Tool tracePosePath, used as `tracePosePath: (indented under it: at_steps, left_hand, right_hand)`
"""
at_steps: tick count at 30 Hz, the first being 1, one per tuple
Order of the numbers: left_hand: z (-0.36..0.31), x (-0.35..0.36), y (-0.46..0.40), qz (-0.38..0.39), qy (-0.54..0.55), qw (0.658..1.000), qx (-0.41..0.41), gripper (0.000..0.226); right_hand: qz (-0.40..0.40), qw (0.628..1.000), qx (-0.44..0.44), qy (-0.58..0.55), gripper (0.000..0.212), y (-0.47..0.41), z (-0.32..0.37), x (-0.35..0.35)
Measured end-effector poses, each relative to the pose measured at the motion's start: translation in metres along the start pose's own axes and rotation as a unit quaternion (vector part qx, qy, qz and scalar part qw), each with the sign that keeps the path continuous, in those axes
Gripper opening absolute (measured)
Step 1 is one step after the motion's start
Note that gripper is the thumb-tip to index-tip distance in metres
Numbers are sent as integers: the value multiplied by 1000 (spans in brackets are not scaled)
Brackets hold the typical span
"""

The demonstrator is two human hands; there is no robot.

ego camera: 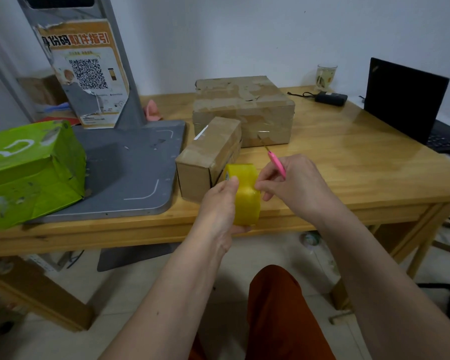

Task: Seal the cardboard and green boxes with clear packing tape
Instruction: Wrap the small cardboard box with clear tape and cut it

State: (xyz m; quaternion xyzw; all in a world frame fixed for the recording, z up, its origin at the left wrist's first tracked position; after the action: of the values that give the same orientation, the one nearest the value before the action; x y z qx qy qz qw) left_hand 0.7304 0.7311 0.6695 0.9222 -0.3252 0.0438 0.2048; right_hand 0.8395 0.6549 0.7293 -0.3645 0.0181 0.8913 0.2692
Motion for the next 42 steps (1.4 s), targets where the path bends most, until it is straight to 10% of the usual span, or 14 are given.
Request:
tracePosePath:
  at_steps: [10, 26, 42]
  left_hand:
    - [2, -3, 1, 6, 28, 1000, 6, 30]
    - [5, -2, 1, 7, -11, 1000, 22, 31]
    - [1, 0, 2, -1, 9, 1000, 13, 17]
  right_hand:
    - [-55, 996, 7, -73, 17, 7, -7, 10]
    - [-5, 991, -15, 136, 16, -2, 5, 10]
    - [-46, 996, -27, -78, 13, 5, -16, 12]
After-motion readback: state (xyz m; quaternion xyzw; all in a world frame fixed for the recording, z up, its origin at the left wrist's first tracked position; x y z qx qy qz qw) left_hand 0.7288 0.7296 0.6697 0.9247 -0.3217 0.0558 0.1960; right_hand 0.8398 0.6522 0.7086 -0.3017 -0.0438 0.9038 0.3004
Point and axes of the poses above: each hand's wrist, its own y-axis away from the middle knuckle, its own x-axis out of the palm, z = x × y, the point moved 4 cm from there along -y, towards the middle knuckle, and after that the axes turned 5 degrees about z, right-handed, at the moved point
